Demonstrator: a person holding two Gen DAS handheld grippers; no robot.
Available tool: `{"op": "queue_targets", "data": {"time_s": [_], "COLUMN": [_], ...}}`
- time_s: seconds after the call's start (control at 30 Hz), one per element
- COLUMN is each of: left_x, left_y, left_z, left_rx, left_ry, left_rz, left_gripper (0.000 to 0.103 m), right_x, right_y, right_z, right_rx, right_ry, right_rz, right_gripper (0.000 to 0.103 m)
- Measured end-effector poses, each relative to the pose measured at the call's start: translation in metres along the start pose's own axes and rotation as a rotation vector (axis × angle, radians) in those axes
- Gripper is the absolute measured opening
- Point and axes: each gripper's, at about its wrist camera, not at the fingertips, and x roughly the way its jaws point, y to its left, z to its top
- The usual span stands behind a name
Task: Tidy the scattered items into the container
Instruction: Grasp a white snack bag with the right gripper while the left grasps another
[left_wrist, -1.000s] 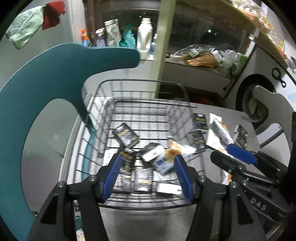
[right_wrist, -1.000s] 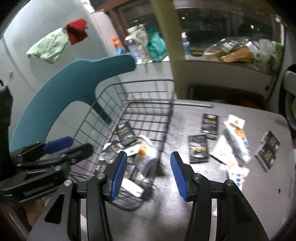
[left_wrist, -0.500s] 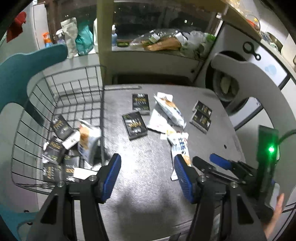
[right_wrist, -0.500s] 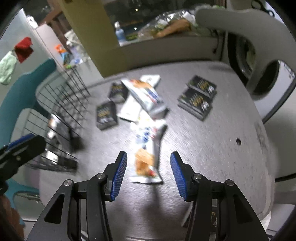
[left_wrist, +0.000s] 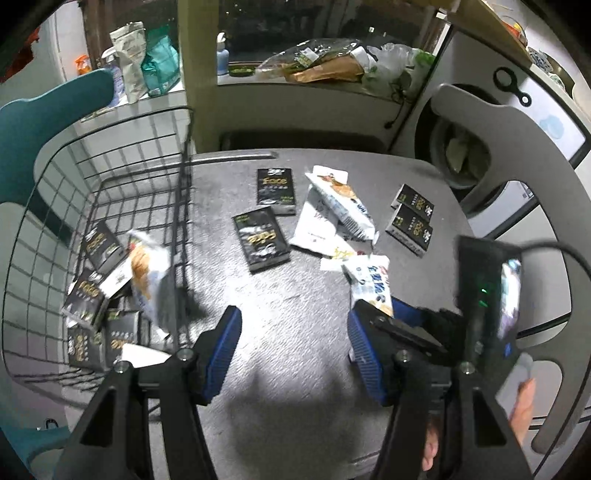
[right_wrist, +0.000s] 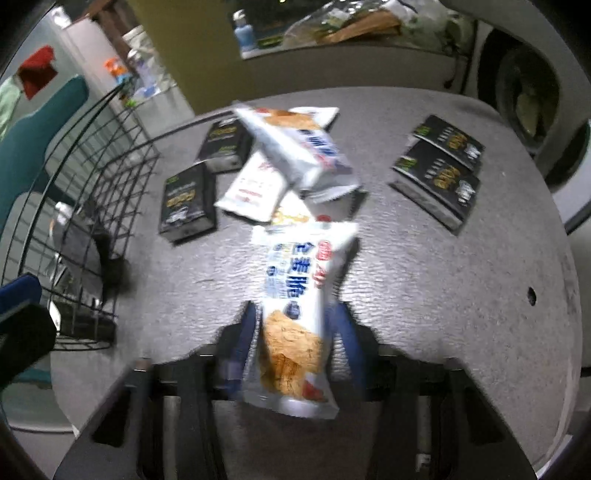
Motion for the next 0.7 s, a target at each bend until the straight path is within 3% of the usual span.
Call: {"op": "queue_targets", "data": {"time_s": [0.37, 0.7], "left_x": [0.079, 0.134], "left_y": [-0.051, -0.059], "left_z": [0.065, 0.091], "left_rx": [-0.028, -0.057], "left_ry": [0.07, 0.13], "left_rz": [-0.03, -0.002], "left_gripper": [0.065, 0.065], "right_x": [-0.032, -0.026], "right_y": [-0.056, -0.075], "right_z": [-0.004, -0.003], "right_rx": [0.112, 0.145], "right_ry": [-0.09, -0.078], "right_rz": [-0.061, -0.002], "right_gripper": [0.031, 0.031]}}
